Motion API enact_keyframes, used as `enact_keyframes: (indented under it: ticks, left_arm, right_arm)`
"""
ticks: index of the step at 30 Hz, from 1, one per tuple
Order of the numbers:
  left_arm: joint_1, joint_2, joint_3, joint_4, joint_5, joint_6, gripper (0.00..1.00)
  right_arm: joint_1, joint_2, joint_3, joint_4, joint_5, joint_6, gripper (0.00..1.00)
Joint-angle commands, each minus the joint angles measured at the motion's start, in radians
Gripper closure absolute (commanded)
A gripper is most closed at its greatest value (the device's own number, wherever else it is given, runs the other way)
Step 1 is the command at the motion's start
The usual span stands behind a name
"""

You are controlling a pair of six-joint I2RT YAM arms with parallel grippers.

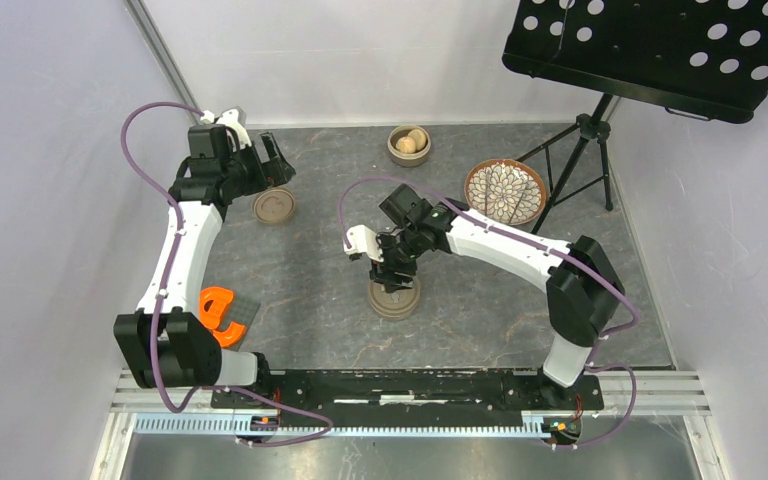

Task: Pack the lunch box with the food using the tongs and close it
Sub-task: Close the box lid on the packing box.

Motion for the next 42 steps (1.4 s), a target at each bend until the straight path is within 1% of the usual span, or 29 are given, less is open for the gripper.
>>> enact_keyframes:
  ticks: [1, 6, 9, 13, 18, 22, 27, 32, 39, 42]
  left_arm:
    - [0.002, 0.006, 0.013, 0.03, 0.018, 0.047, 0.0]
    - [0.002, 0.006, 0.007, 0.029, 0.017, 0.048, 0.0]
    - [0.002, 0.006, 0.005, 0.029, 0.013, 0.054, 0.0]
    - [0.002, 0.009, 0.007, 0.029, 0.011, 0.058, 0.0]
    - [0.002, 0.019, 0.011, 0.03, 0.021, 0.055, 0.0]
    - [0.002, 0.03, 0.023, 0.029, 0.027, 0.056, 0.0]
    - [0.002, 0.031, 0.03, 0.029, 0.03, 0.063, 0.0]
    - [0.002, 0.031, 0.026, 0.031, 0.03, 0.062, 0.0]
    - [0.003, 0.034, 0.022, 0.042, 0.057, 0.057, 0.0]
    - [0.002, 0.028, 0.016, 0.054, 0.135, 0.08, 0.0]
  right_arm:
    - [0.013, 0.012, 0.005, 0.039, -0.007, 0.029, 0.36]
    - [0.037, 0.041, -0.066, 0.105, 0.078, 0.048, 0.39]
    - [0.046, 0.065, -0.09, 0.106, 0.132, 0.052, 0.42]
    - [0.046, 0.058, -0.132, 0.103, 0.17, 0.051, 0.43]
    - [0.047, 0.044, -0.077, 0.076, 0.142, 0.05, 0.44]
    - [0.033, 0.028, 0.001, 0.063, 0.056, 0.064, 0.42]
    - [-0.008, -0.008, 0.048, 0.077, -0.015, 0.088, 0.42]
    - [-0.037, -0.009, 0.052, 0.035, 0.01, 0.039, 0.44]
    - [-0.053, 0.01, 0.056, 0.009, -0.002, 0.005, 0.45]
    - [-0.08, 0.023, 0.084, 0.007, -0.03, 0.026, 0.45]
